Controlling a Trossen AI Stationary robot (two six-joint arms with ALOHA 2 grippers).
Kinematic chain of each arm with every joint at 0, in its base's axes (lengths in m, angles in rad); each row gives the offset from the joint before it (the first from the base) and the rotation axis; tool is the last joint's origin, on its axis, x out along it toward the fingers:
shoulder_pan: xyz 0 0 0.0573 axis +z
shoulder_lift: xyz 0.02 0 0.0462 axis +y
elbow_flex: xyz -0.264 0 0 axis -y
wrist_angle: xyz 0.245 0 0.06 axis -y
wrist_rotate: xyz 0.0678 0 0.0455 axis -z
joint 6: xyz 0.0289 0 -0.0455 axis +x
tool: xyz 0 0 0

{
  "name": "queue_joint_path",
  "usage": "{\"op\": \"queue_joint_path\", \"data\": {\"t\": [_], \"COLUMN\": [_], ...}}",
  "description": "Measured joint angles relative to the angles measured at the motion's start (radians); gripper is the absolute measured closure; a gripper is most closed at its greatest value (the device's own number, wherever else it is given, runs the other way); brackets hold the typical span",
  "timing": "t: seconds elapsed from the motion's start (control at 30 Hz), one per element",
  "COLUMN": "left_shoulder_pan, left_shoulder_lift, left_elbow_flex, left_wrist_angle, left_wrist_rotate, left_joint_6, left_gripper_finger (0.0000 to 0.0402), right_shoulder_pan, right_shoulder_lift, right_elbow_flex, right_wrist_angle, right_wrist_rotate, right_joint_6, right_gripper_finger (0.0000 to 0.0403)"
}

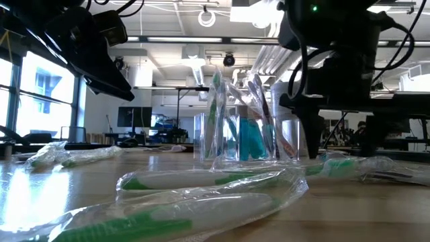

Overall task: Pick & Place toothbrushing station
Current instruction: Put the blue mouthwash bottle into the transparent organizer

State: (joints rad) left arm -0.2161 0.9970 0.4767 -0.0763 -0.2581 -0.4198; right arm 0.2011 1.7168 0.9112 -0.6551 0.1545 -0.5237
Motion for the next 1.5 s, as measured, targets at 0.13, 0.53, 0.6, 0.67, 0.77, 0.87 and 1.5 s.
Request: {"op": "queue_joint_path", "data": {"t": [0.13,0.53,0.6,0.67,0.77,0.87,1.5], "left_shoulder_pan": [0.000,0.000,0.000,0.000,0.000,0.000,0.000], "left_shoulder_lift": [0.000,0.000,0.000,0.000,0.000,0.000,0.001], "left_elbow_flex": [0.000,0.000,0.000,0.000,0.000,0.000,0.000], "left_wrist_angle": [0.000,0.000,0.000,0.000,0.000,0.000,-0.008], "left_wrist_rotate": [0.000,0.001,0.001,0.001,0.001,0.001,0.005], "left_joint_6": [0.000,0.000,0.000,0.000,0.000,0.000,0.018], "left_gripper_finger": [0.0222,0.0222,0.0222,0.0222,0.0222,0.0222,0.0222], "right_shoulder_pan": [-0.025,0.013,0.022,0.033,0.047,0.071,0.244], "right_shoulder_lift": [0.006,0.006,0.007,0.007,0.007,0.007,-0.150], "right_elbow_flex": [0.000,-0.002,-0.002,-0.002,-0.002,0.006,0.194], "right_wrist_angle": [-0.004,0.002,0.003,0.005,0.011,-0.001,0.084], "right_wrist_rotate": [-0.038,-0.079,-0.065,-0.053,-0.030,0.034,0.577], "right_joint_6": [0.003,0.002,0.001,0.003,0.045,0.135,0.591], "right_gripper_finger": [0.0132,0.0313,0.0318,0.0318,0.0318,0.0318,0.0318]}}
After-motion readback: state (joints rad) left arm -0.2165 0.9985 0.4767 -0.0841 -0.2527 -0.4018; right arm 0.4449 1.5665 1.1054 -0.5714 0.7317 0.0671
